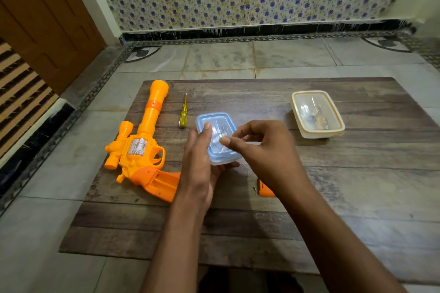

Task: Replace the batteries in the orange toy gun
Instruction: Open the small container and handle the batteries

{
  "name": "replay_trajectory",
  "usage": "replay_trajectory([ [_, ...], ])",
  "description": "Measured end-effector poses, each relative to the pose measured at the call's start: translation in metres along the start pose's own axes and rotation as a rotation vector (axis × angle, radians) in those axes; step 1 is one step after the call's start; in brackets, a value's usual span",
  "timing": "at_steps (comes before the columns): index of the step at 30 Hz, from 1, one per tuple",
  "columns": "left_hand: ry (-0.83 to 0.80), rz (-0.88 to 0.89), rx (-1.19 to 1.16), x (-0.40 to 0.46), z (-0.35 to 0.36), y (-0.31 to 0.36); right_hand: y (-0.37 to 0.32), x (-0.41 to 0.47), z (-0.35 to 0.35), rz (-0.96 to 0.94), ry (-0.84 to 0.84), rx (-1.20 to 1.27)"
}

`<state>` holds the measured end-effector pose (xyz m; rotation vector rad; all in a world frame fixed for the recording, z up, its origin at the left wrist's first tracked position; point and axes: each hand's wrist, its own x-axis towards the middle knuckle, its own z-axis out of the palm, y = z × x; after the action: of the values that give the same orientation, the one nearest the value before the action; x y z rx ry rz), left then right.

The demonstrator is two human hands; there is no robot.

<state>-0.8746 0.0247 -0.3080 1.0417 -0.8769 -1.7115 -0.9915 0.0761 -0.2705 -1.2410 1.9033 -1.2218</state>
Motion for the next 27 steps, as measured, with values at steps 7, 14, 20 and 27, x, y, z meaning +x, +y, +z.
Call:
replay_trajectory([
  [7,0.062,0.135,0.265,-0.007,0.009,-0.012,0.009,0.004,0.002,-0.009,0.094,0.032],
  [14,0.09,0.117,0.18,-0.003,0.01,-0.011,0.013,0.01,-0.007,0.005,0.053,0.038],
  [20,0.097,0.07,0.103,0.002,0.006,-0.01,0.014,0.012,-0.009,0.029,0.015,0.035],
  [27,0.239,0.21,0.155,-0.005,0.015,-0.009,0.012,0.01,-0.007,0.045,-0.02,0.089],
])
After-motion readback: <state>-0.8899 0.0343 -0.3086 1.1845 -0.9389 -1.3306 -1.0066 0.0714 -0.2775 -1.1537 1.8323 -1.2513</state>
